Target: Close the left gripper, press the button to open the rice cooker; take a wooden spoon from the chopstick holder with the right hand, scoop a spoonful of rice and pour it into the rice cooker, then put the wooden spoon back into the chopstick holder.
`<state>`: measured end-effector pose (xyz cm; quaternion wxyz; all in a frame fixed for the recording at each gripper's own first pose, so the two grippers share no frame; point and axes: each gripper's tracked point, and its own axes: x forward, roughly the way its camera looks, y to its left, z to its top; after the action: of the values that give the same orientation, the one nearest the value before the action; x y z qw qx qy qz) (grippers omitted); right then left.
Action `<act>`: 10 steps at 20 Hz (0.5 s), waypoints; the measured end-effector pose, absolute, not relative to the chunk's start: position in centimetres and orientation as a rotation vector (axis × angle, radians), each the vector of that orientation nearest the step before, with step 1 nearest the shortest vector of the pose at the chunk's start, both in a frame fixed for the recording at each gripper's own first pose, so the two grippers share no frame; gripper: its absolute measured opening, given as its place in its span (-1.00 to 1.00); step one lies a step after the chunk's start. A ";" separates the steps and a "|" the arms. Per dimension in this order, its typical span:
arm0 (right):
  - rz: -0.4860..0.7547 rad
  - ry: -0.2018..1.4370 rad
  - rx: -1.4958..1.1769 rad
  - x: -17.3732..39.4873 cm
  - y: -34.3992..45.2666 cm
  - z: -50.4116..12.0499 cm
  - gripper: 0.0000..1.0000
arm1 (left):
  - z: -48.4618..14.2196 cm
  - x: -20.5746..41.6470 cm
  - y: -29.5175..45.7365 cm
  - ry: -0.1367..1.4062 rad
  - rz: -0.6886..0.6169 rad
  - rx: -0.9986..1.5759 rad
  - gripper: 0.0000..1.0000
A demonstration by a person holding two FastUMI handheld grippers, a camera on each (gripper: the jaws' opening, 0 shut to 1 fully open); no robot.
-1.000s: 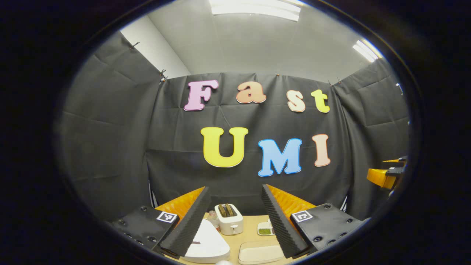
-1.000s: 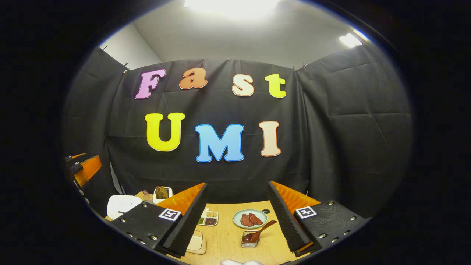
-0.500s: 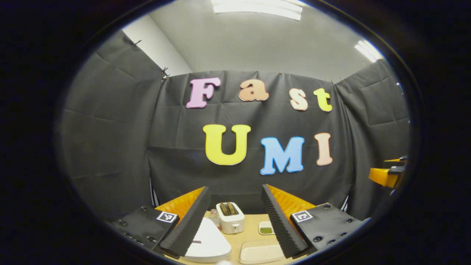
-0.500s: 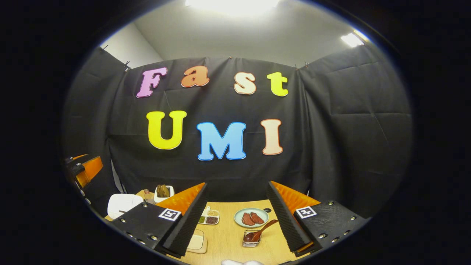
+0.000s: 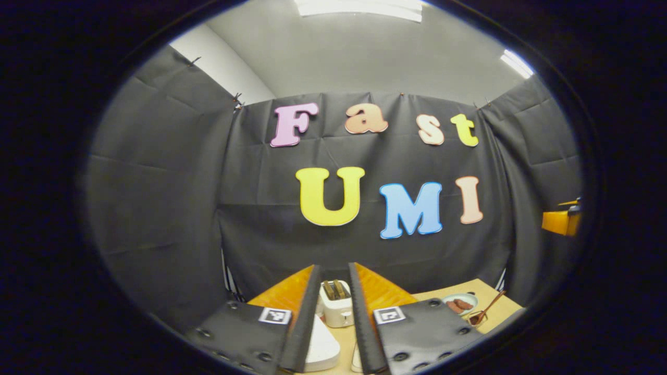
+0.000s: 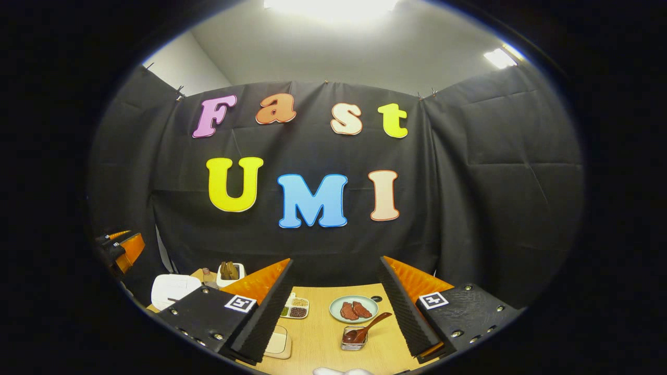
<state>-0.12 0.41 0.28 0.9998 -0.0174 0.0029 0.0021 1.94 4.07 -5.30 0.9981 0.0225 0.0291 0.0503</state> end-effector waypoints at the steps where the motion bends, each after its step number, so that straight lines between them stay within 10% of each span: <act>1: 0.003 0.009 -0.045 0.0 0.3 0.2 0.95 | -6.4 2.2 4.3 0.079 0.107 0.032 -0.64; 10: -0.018 0.084 -0.118 -0.6 -1.0 -1.8 1.00 | -24.6 5.3 11.7 0.408 0.284 -0.003 -0.83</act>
<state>-0.62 -1.01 -1.81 0.9973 -0.0588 0.0420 -0.0088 5.27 11.67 -24.63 0.9692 -0.0015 0.2021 0.1405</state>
